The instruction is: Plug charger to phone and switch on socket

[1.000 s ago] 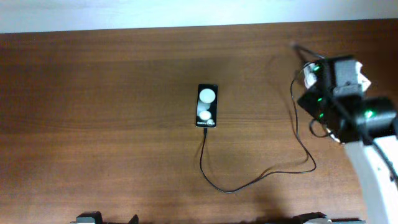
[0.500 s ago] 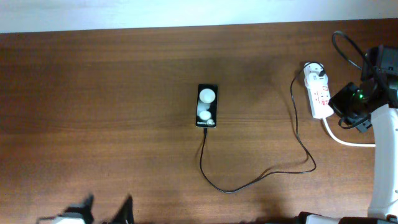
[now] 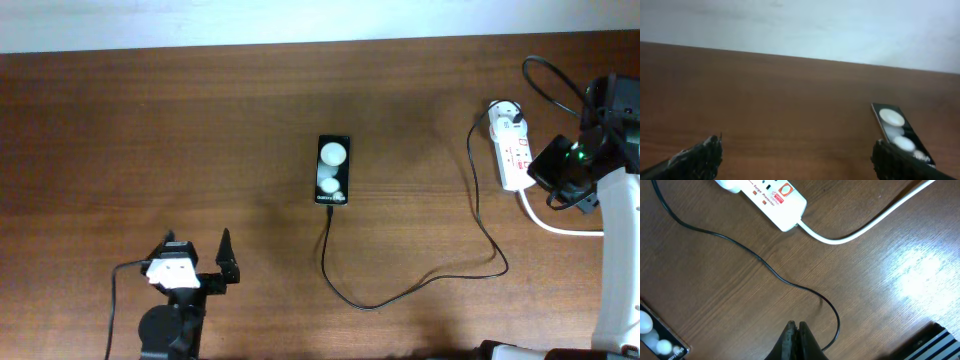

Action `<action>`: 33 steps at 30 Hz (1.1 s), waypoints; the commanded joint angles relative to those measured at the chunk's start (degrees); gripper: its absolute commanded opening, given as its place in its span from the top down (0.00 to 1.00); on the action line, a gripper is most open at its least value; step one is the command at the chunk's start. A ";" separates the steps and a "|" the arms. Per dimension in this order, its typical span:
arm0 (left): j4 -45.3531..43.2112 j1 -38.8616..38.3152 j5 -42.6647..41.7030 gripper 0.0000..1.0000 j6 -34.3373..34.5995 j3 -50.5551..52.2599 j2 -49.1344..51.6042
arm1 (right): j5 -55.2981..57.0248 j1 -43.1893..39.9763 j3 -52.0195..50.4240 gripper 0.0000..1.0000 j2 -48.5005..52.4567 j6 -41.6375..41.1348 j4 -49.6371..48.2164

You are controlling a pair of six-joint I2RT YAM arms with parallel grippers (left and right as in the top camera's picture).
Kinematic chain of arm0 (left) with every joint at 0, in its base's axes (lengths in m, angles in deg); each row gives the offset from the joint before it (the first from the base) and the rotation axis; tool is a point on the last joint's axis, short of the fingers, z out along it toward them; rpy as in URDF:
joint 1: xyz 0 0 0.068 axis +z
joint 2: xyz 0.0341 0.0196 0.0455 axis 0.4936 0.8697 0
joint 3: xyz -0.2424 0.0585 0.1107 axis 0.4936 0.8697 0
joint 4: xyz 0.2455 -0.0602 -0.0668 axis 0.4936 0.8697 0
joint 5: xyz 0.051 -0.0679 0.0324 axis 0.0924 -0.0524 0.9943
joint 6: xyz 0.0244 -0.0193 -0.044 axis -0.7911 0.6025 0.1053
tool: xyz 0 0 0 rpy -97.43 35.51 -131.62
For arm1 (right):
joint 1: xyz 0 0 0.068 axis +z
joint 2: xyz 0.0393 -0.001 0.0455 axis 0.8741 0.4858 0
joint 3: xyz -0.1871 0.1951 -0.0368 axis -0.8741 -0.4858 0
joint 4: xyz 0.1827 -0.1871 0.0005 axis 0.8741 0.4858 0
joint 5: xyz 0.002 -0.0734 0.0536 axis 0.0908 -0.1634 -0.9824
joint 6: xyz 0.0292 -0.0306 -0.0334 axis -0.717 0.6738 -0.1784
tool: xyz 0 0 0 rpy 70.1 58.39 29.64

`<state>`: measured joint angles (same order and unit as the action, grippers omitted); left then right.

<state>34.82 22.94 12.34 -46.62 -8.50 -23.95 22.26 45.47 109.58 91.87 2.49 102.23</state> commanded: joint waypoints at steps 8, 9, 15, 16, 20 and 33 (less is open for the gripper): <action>0.07 -0.13 -2.34 0.01 -4.13 0.57 -0.17 | 0.11 -0.33 0.90 0.96 -0.09 0.35 -2.80; 0.07 -0.13 -2.34 0.01 -4.11 0.57 -0.17 | 0.09 -0.33 0.90 0.96 0.22 0.35 -3.63; 0.07 -0.13 -2.34 0.01 -4.11 0.57 -0.17 | 0.50 -0.44 0.92 0.96 9.97 -3.54 -7.43; 0.07 -0.13 -2.34 0.01 -4.13 0.57 -0.17 | 0.48 -0.44 0.92 0.96 11.43 -4.22 -8.24; 0.07 -0.13 -2.34 0.01 -4.11 0.57 -0.17 | -0.37 -2.80 0.94 0.96 18.32 -11.32 -13.38; 0.07 -0.13 -2.34 0.01 -4.11 0.57 -0.17 | -12.39 -9.14 25.00 0.96 42.40 -8.41 -14.71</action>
<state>35.17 22.94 10.83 -49.61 -8.48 -23.95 10.66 36.12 129.14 129.44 -6.63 85.55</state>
